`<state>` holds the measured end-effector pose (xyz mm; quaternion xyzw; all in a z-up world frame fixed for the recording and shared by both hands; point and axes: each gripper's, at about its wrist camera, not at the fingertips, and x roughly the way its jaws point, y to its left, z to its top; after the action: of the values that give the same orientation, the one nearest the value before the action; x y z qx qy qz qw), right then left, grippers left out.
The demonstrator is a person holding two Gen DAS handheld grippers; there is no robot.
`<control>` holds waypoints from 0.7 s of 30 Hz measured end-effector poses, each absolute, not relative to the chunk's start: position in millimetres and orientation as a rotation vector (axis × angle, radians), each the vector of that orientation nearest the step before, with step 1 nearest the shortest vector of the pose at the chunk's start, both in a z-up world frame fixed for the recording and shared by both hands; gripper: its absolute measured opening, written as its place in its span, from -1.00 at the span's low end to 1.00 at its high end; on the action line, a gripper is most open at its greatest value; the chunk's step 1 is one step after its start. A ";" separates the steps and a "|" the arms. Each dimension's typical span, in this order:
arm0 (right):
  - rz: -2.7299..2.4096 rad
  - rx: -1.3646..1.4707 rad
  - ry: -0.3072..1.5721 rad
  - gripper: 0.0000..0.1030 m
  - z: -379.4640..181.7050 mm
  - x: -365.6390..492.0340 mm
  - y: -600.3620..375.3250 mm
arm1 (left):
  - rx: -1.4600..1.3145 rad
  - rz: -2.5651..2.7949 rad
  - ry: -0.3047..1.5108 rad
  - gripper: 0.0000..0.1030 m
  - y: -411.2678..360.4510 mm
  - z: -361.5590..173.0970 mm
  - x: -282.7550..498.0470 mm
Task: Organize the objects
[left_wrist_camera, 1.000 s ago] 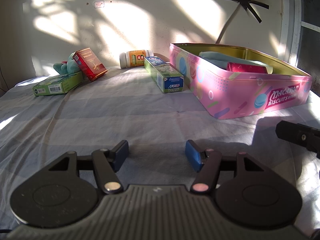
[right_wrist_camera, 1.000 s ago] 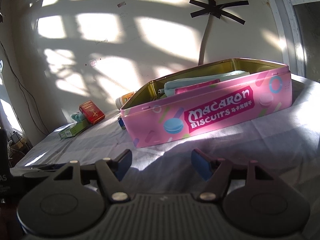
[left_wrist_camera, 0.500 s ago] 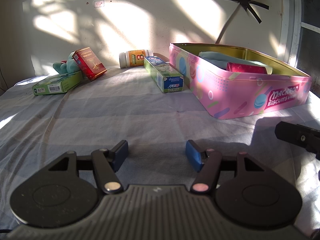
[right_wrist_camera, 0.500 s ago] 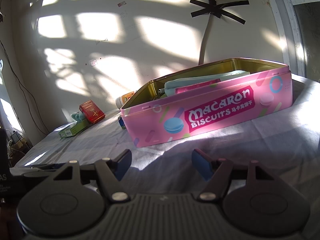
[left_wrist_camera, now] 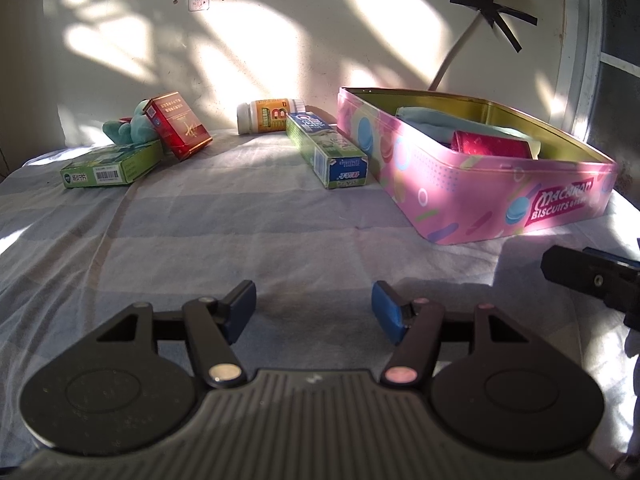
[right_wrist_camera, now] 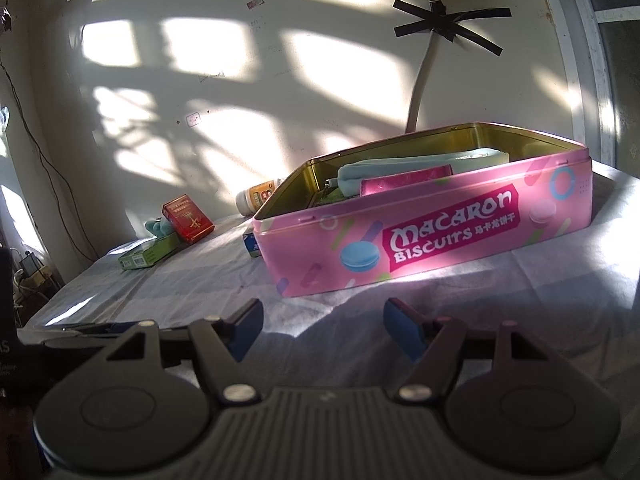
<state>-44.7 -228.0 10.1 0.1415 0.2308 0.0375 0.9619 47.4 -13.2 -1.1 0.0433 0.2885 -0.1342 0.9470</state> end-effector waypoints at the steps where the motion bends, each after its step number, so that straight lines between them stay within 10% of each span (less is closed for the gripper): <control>1: 0.091 0.271 0.462 0.34 14.2 -43.9 -222.8 | 0.086 -0.265 0.576 0.28 -8.4 2.9 49.0; 21: 0.466 -0.003 0.528 0.32 42.9 123.6 -36.2 | -0.189 0.160 0.552 0.34 166.4 7.9 122.6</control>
<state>123.5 -36.2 42.9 -0.0013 0.2584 0.2283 0.9387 122.6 166.4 7.9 -0.0928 0.2719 0.0788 0.9546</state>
